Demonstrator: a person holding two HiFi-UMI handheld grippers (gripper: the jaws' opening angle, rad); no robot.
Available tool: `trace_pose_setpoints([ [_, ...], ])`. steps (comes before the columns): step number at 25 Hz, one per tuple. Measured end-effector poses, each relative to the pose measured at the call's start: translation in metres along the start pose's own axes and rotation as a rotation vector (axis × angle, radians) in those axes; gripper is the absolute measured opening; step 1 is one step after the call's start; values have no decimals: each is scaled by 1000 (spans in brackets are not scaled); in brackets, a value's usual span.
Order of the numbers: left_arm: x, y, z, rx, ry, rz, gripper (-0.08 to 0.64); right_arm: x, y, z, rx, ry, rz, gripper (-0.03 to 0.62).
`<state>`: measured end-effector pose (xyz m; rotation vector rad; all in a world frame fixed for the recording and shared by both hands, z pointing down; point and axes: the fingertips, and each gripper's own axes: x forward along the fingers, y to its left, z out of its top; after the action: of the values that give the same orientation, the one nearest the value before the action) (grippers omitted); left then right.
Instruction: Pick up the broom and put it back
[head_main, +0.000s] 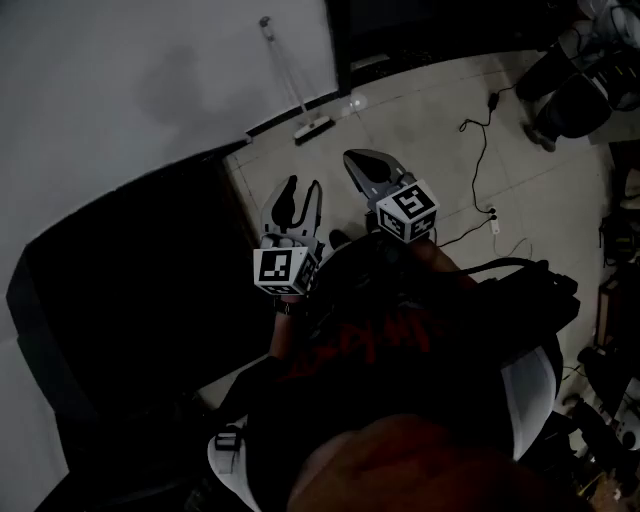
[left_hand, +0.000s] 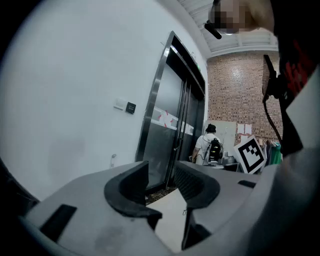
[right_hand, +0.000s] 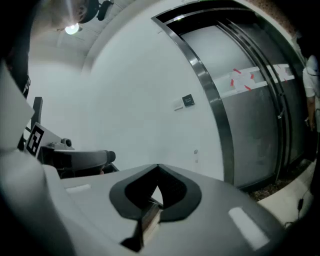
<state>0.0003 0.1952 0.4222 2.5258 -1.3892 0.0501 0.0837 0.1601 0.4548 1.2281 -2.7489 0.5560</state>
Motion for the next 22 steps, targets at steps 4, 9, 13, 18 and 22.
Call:
trace_pose_setpoints([
  [4, -11, 21, -1, 18, 13, -16, 172, 17, 18, -1, -5, -4, -3, 2],
  [9, -35, 52, -5, 5, 20, 14, 172, 40, 48, 1, -28, -7, 20, 2],
  [13, -29, 72, -25, -21, 42, 26, 172, 52, 43, -11, -36, -1, 15, 2],
  [18, 15, 102, -28, -37, 53, 49, 172, 93, -2, -14, -37, 38, -1, 2],
  [22, 69, 145, -19, -23, 66, 94, 172, 154, -36, 3, -77, 40, 45, 2],
])
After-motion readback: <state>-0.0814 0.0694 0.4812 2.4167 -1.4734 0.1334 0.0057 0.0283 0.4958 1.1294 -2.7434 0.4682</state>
